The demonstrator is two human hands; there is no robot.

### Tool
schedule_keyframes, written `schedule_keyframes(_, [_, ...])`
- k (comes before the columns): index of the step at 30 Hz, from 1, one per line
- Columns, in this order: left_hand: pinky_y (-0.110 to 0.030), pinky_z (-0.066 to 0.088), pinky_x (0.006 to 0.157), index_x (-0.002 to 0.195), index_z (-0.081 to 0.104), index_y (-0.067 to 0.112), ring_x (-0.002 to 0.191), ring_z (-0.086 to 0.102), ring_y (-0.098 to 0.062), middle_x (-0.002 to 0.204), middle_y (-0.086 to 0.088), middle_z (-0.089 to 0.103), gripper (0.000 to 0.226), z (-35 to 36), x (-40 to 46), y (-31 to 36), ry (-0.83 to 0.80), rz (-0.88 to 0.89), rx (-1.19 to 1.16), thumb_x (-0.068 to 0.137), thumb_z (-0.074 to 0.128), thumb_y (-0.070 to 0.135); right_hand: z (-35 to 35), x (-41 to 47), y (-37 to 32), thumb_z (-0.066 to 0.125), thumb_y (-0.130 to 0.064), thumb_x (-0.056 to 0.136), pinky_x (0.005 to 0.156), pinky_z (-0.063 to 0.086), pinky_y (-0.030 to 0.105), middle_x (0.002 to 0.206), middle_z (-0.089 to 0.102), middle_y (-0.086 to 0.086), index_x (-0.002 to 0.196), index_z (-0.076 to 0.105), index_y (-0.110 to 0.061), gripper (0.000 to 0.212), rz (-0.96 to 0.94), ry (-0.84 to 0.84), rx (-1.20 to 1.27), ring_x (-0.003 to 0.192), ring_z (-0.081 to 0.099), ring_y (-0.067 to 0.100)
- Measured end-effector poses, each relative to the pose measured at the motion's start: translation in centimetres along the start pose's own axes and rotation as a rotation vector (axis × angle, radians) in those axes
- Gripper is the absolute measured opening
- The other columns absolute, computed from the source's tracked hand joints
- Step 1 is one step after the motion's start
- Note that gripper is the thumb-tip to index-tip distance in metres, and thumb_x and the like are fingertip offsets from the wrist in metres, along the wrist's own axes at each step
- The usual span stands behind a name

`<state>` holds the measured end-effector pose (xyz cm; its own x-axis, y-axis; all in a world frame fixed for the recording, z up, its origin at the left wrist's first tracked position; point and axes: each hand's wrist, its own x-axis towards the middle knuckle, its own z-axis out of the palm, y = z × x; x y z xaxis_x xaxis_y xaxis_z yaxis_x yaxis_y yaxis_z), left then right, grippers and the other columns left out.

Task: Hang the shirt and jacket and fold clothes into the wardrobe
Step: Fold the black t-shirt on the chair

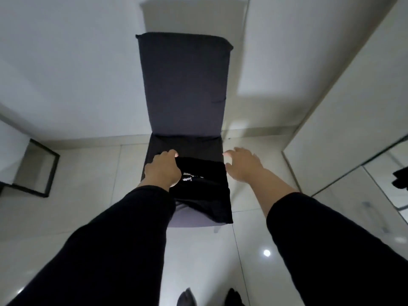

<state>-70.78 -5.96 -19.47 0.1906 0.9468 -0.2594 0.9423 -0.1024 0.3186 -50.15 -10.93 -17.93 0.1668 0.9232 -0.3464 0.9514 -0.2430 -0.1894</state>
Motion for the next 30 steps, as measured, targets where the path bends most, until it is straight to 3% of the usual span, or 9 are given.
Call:
schedule_keyframes(10, [-0.036,0.04,0.1,0.131,0.047,0.015,0.121,0.048,-0.027,0.133,-0.01,0.05,0.041,6.6,2.3,-13.8,-0.13,-0.292,-0.242,0.091,0.043,0.012,8.3,9.8,-8.8,0.042,-0.026,0.098,0.113,0.027,0.047,0.15,0.032,0.005,0.142,0.038,-0.026,0.045,-0.174,-0.214,-0.077,0.139,0.028,0.026])
schedule_keyframes(16, [-0.037,0.041,0.101,0.123,0.054,0.012,0.118,0.052,-0.029,0.128,-0.012,0.057,0.035,11.9,6.8,-16.4,-0.153,-0.411,-0.384,0.091,0.039,0.011,12.7,18.4,-10.2,0.042,-0.027,0.097,0.106,0.036,0.044,0.147,0.035,0.005,0.141,0.039,-0.027,0.044,-0.225,-0.281,-0.13,0.134,0.034,0.026])
schedule_keyframes(21, [-0.036,0.038,0.097,0.133,0.038,0.007,0.12,0.05,-0.033,0.13,-0.017,0.053,0.041,16.2,11.5,-16.2,-0.139,-0.601,-0.52,0.096,0.044,0.025,16.1,25.3,-10.7,0.044,-0.026,0.097,0.108,0.035,0.045,0.15,0.031,0.006,0.142,0.039,-0.026,0.045,-0.25,-0.327,-0.151,0.137,0.03,0.027])
schedule_keyframes(26, [-0.041,0.037,0.102,0.133,0.027,-0.002,0.125,0.046,-0.037,0.136,-0.02,0.046,0.059,19.0,14.3,-15.4,-0.052,-0.888,-0.741,0.092,0.059,0.028,18.4,29.6,-11.9,0.051,-0.025,0.096,0.117,0.017,0.05,0.16,0.005,0.008,0.149,0.022,-0.027,0.061,-0.239,-0.363,-0.157,0.147,0.007,0.029])
schedule_keyframes(28, [-0.038,0.039,0.102,0.132,0.026,-0.004,0.124,0.048,-0.037,0.134,-0.021,0.048,0.065,19.5,15.0,-15.2,-0.025,-0.979,-0.865,0.088,0.065,0.026,19.1,30.4,-12.4,0.055,-0.023,0.093,0.116,0.022,0.047,0.161,0.001,0.006,0.151,0.012,-0.028,0.072,-0.171,-0.419,-0.026,0.146,0.014,0.029])
schedule_keyframes(30, [-0.043,0.046,0.1,0.132,0.028,-0.004,0.116,0.055,-0.037,0.128,-0.023,0.052,0.071,19.8,15.8,-15.1,-0.024,-1.038,-1.016,0.083,0.07,0.025,19.7,30.9,-13.0,0.06,-0.021,0.09,0.112,0.032,0.041,0.159,0.012,0.006,0.152,0.003,-0.028,0.084,-0.089,-0.462,0.127,0.141,0.028,0.03])
